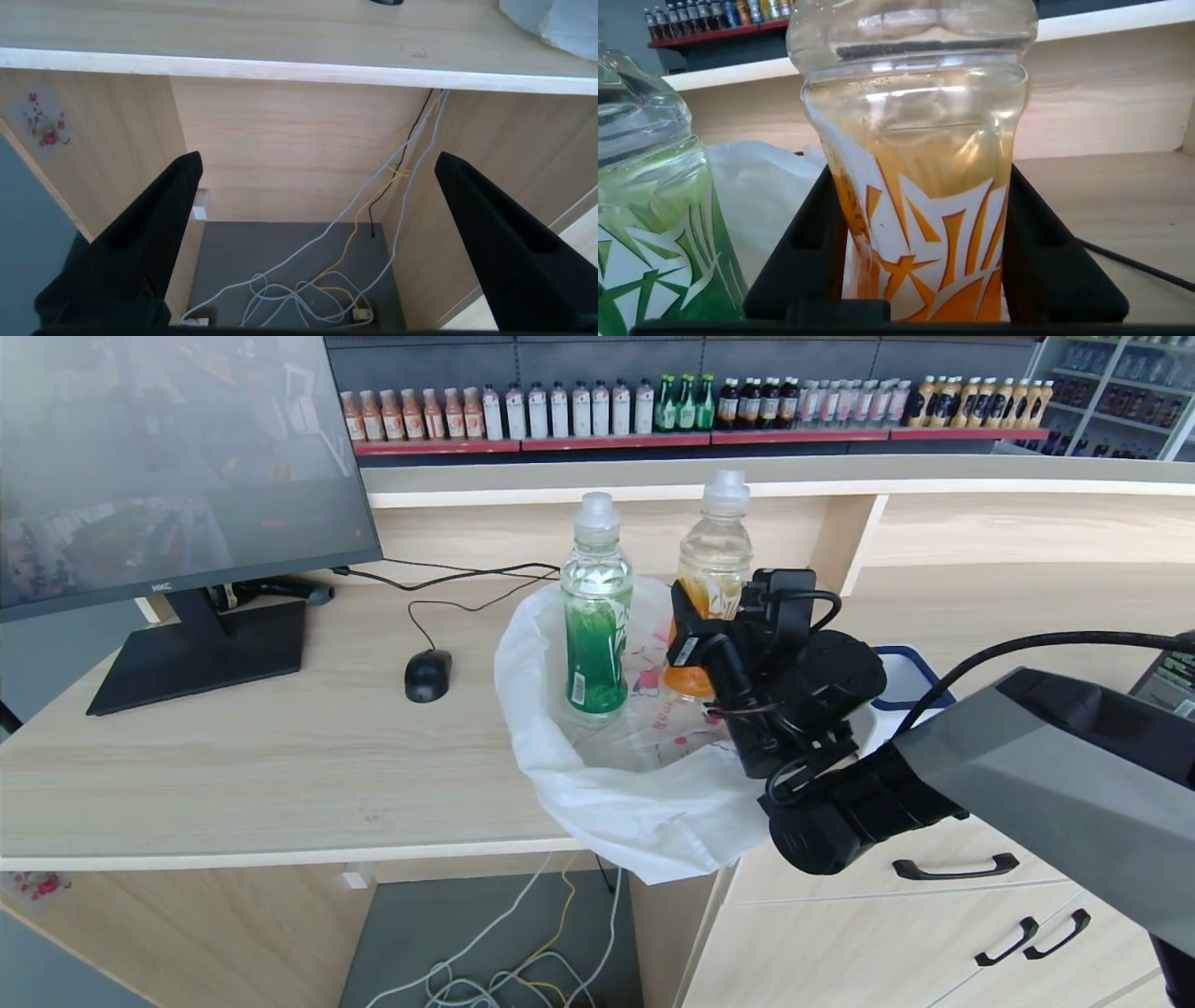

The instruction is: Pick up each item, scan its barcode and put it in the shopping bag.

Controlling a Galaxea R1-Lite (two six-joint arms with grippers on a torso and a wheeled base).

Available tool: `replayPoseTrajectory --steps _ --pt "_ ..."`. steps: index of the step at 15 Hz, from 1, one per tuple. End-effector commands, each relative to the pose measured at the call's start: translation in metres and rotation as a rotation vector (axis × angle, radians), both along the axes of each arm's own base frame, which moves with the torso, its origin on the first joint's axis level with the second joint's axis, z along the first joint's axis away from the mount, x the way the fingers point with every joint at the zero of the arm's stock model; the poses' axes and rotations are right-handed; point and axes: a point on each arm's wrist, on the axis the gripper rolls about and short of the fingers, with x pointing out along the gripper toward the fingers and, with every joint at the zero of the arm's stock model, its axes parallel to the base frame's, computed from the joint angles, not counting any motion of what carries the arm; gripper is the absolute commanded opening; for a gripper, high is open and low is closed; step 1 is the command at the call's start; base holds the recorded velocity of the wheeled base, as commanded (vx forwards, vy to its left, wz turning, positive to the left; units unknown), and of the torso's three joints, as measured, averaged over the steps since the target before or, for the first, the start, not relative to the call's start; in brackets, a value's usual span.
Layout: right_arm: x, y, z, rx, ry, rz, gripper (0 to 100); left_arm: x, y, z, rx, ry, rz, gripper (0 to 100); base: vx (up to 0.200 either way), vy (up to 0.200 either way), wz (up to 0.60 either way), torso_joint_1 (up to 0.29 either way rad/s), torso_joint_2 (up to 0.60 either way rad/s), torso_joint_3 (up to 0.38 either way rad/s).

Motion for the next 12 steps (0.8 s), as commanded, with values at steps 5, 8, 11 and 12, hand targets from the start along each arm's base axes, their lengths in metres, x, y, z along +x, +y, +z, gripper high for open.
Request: replayPoseTrajectory --steps 5,8,11,12 --pt "0.006 0.004 -0.012 -0.011 0.013 -0.001 0 0.0 0.0 0.0 0.0 0.001 0.0 100 0.0 0.0 0.0 0.0 0.0 0.0" --pt "0.003 0.005 -0.019 -0.029 0.04 0.003 0 0.0 0.0 0.0 0.0 0.0 0.0 100 0.0 0.0 0.0 0.0 0.0 0.0" --pt "0.0 0.008 -0.022 -0.036 0.051 0.013 0 0.0 0.0 0.0 0.0 0.0 0.0 100 0.0 0.0 0.0 0.0 0.0 0.0" --pt "-0.002 0.01 -0.023 -0.039 0.056 0.017 0 0.0 0.0 0.0 0.0 0.0 0.0 100 0.0 0.0 0.0 0.0 0.0 0.0"
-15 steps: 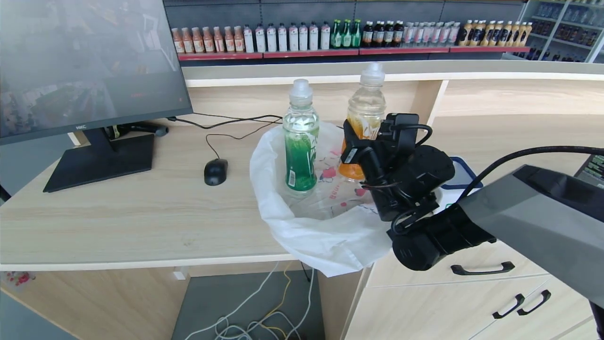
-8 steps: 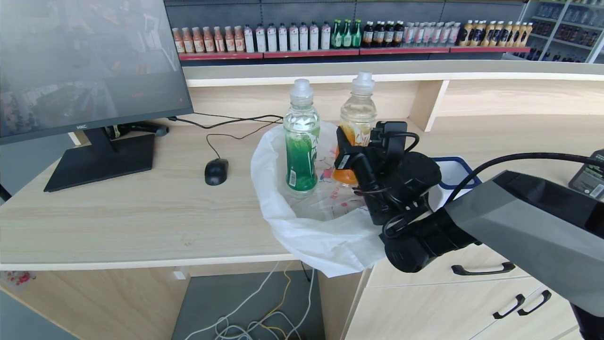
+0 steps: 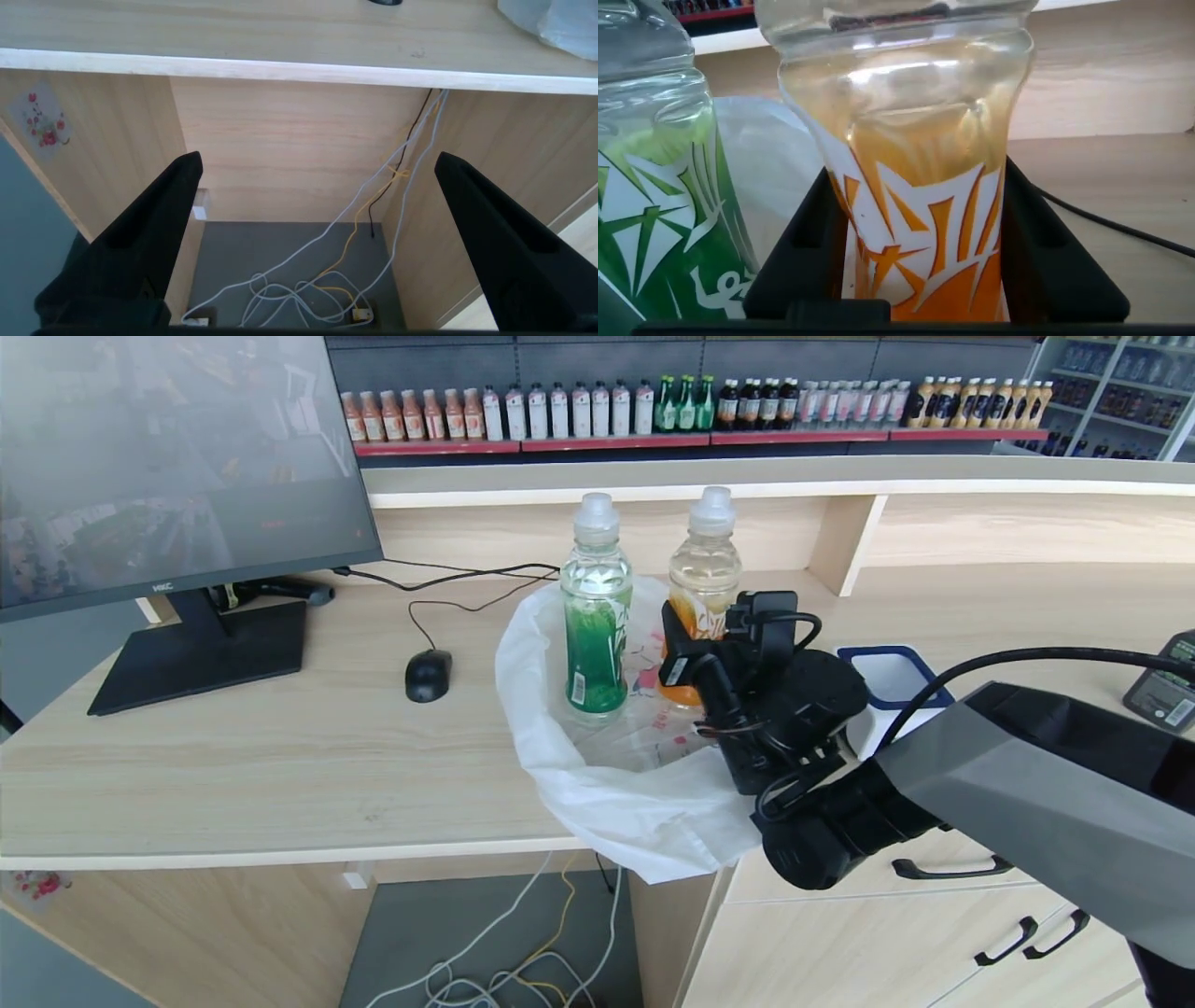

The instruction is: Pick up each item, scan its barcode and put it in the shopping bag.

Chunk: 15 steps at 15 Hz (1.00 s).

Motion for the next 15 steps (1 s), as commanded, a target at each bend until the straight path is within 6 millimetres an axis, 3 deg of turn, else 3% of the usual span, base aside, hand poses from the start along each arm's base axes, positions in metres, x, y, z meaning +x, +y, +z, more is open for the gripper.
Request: replayPoseTrajectory --steps 1,9,10,15 --pt "-0.003 0.002 -0.005 -0.011 0.018 0.007 0 0.0 0.0 0.0 0.0 0.0 0.0 100 0.0 0.0 0.0 0.0 0.0 0.0" --pt "-0.012 0.006 -0.01 -0.023 0.047 0.029 0 0.0 0.0 0.0 0.0 0.0 0.0 100 0.0 0.0 0.0 0.0 0.0 0.0" --pt "-0.012 0.006 -0.01 -0.022 0.046 0.029 100 0.0 0.0 0.0 0.0 0.0 0.0 100 0.0 0.0 0.0 0.0 0.0 0.0" --pt "-0.024 0.001 0.003 -0.017 0.04 0.036 100 0.0 0.0 0.0 0.0 0.0 0.0 100 0.0 0.0 0.0 0.0 0.0 0.0"
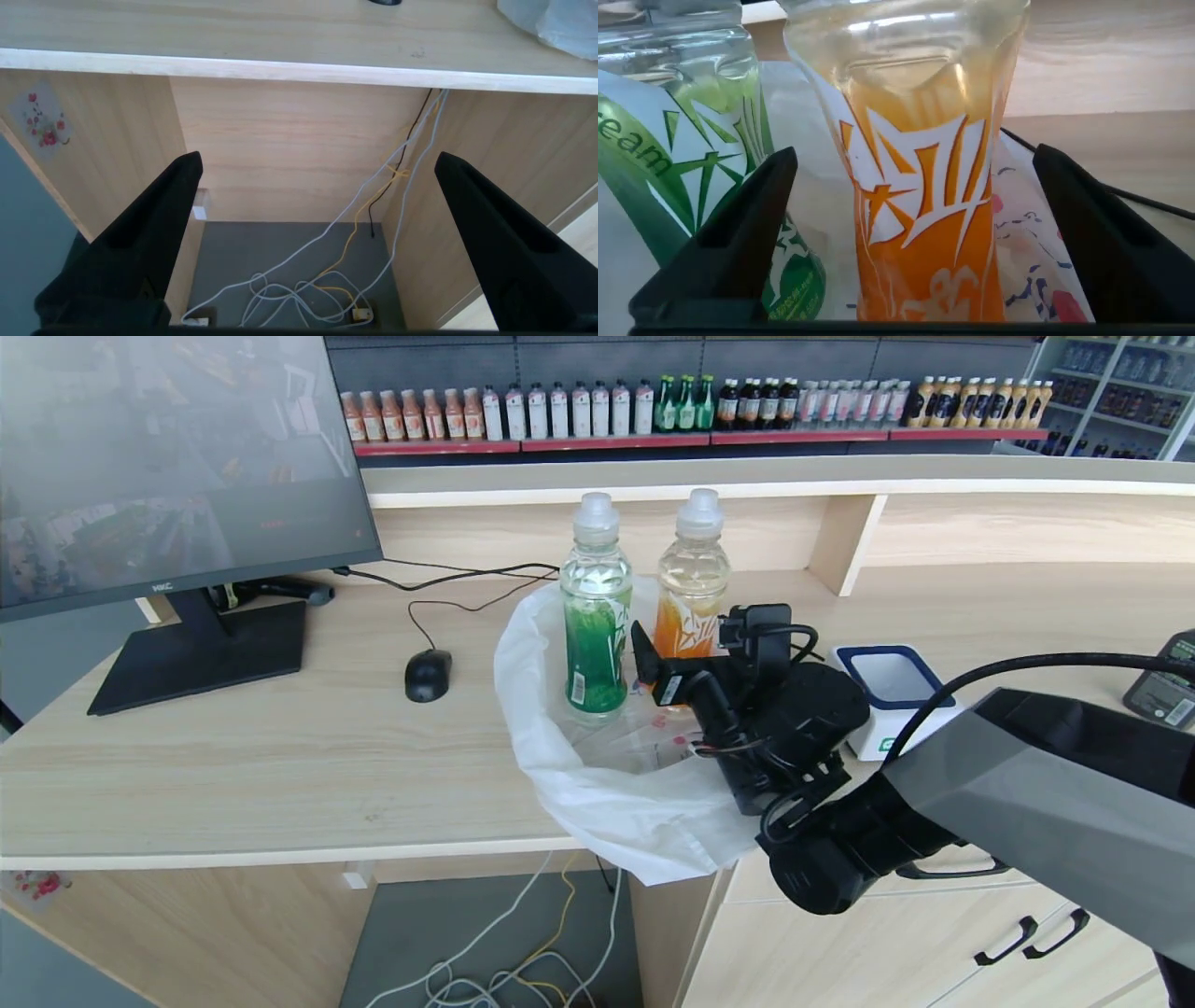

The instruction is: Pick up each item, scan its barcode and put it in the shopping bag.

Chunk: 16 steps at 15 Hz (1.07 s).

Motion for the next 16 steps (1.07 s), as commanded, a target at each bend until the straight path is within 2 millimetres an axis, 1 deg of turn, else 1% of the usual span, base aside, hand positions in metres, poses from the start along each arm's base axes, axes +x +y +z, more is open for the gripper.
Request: replayPoseTrajectory --steps 1,3,6,7,8,9,10,13,16 --pt "-0.011 -0.007 0.008 -0.004 0.005 0.001 100 0.0 0.0 0.0 0.0 0.0 0.0 100 0.0 0.0 0.0 0.0 0.0 0.0" --pt "-0.025 -0.016 0.009 -0.023 0.033 0.002 100 0.0 0.0 0.0 0.0 0.0 0.0 100 0.0 0.0 0.0 0.0 0.0 0.0" --pt "-0.049 -0.019 0.025 -0.019 0.028 0.033 100 0.0 0.0 0.0 0.0 0.0 0.0 100 0.0 0.0 0.0 0.0 0.0 0.0" --pt "-0.062 -0.017 0.03 0.002 0.031 0.069 100 0.0 0.0 0.0 0.002 0.001 -0.001 100 0.0 0.0 0.0 0.0 0.0 0.0" --pt "-0.071 -0.016 0.032 0.011 0.038 0.089 100 0.0 0.0 0.0 0.0 0.001 0.0 100 0.0 0.0 0.0 0.0 0.0 0.0" --pt "-0.086 -0.026 0.029 -0.007 0.073 0.099 100 0.0 0.0 0.0 0.0 0.0 0.0 100 0.0 0.0 0.0 0.0 0.0 0.0" --pt "-0.097 -0.027 0.029 -0.017 0.085 0.115 100 0.0 0.0 0.0 0.0 0.0 0.0 100 0.0 0.0 0.0 0.0 0.0 0.0" --pt "-0.108 -0.035 0.04 0.012 0.07 0.124 100 0.0 0.0 0.0 0.0 0.001 0.0 100 0.0 0.0 0.0 0.0 0.0 0.0" --pt "-0.113 -0.039 0.042 0.055 0.083 0.142 100 0.0 0.0 0.0 -0.001 0.0 0.0 100 0.0 0.0 0.0 0.0 0.0 0.0"
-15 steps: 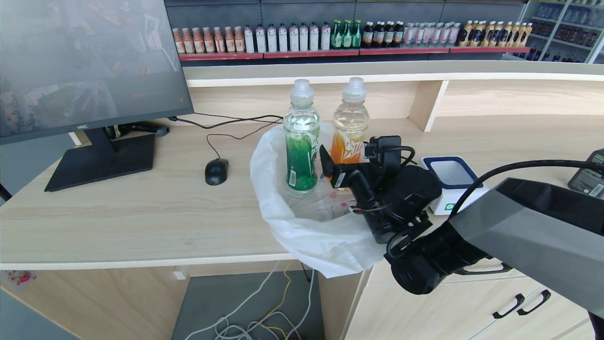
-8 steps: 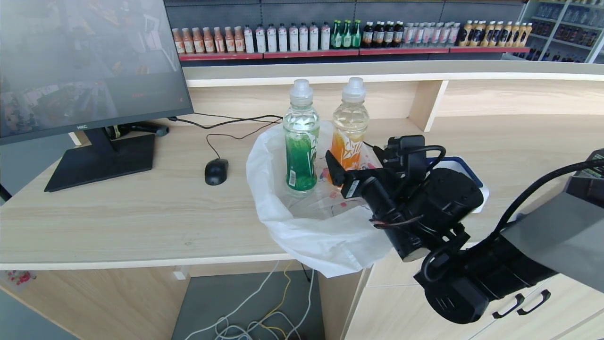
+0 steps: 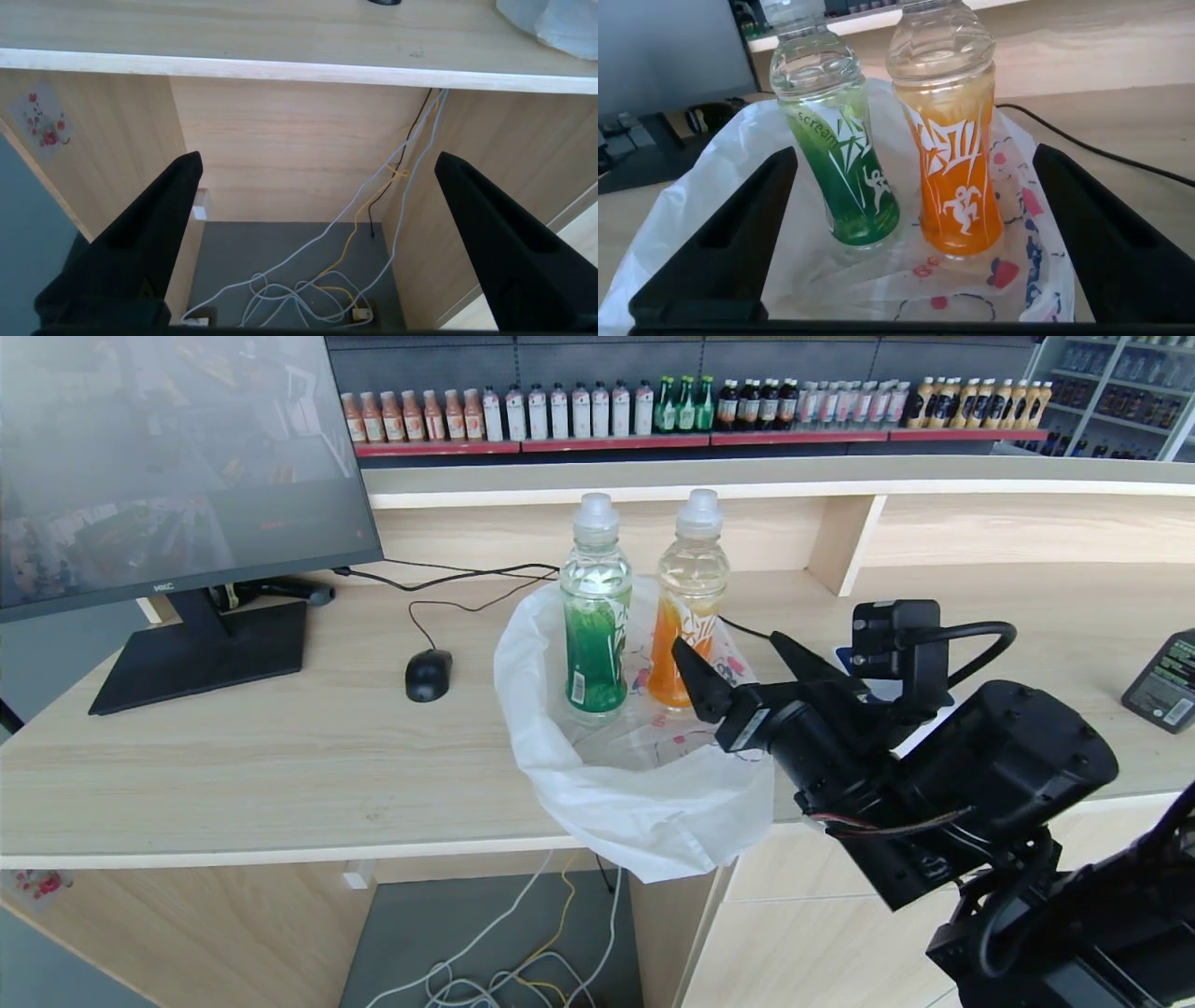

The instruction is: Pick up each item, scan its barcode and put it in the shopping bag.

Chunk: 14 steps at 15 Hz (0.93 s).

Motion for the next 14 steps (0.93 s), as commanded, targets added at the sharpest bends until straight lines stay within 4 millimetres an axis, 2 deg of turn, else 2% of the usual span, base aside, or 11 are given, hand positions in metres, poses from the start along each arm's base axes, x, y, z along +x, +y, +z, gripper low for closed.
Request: replayPoseTrajectory --steps 1,4,9,14 --pt "-0.0051 -0.0034 0.0049 0.01 -0.009 0.003 100 0.0 0.0 0.0 0.0 -0.001 0.0 100 0.0 0.0 0.0 0.0 0.0 0.0" --pt "-0.0087 -0.0002 0.0024 0.002 -0.001 0.018 100 0.0 0.0 0.0 0.0 -0.001 0.0 100 -0.2 0.0 0.0 0.005 0.0 0.002" --pt "-0.0095 0.001 0.0007 -0.001 0.004 0.023 100 0.0 0.0 -0.0002 0.001 0.001 0.0 100 0.0 0.0 0.0 0.0 0.0 0.0" --pt "-0.0062 0.0001 -0.0026 -0.005 0.013 0.015 100 0.0 0.0 0.0 0.001 -0.001 0.0 100 0.0 -0.2 0.0 -0.002 0.0 0.007"
